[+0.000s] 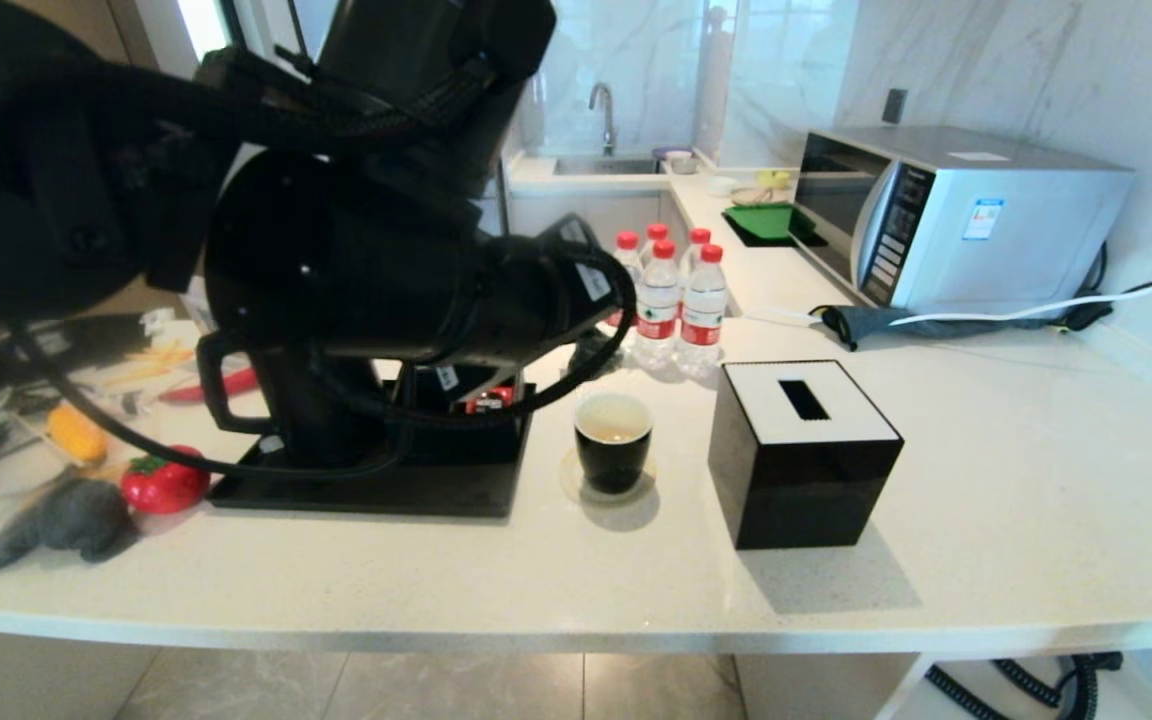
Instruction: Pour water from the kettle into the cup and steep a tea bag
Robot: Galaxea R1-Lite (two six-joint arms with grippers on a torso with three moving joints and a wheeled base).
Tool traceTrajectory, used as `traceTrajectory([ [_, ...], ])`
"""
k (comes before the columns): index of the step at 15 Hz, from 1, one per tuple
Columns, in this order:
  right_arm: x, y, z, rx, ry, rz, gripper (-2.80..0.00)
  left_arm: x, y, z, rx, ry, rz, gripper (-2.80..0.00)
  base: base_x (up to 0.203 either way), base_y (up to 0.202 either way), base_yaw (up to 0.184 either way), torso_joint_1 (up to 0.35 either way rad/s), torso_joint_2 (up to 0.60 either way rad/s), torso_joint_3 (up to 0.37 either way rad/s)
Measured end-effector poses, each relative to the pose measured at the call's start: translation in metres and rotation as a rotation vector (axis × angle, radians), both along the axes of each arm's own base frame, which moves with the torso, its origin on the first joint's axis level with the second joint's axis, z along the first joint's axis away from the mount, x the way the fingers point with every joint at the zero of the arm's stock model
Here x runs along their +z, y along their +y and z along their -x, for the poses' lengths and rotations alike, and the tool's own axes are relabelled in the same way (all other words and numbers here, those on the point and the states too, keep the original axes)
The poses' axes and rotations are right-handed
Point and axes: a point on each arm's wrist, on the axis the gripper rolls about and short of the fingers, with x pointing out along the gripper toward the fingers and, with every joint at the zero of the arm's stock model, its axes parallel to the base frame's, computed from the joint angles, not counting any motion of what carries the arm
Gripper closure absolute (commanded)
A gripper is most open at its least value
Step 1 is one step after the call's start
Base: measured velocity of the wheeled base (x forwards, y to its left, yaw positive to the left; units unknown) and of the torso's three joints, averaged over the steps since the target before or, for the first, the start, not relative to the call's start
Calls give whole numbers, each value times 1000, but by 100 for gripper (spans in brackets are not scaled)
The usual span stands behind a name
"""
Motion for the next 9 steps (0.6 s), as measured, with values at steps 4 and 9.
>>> traceTrajectory([
  [4, 28, 0, 1, 21, -21, 0, 0, 1, 0, 0, -9, 5, 12, 0, 0, 0, 0, 0, 0, 0],
  [9, 78, 1, -31, 126, -21, 2, 0, 3, 2, -1, -11, 6, 18, 0, 0, 0, 0, 0, 0, 0],
])
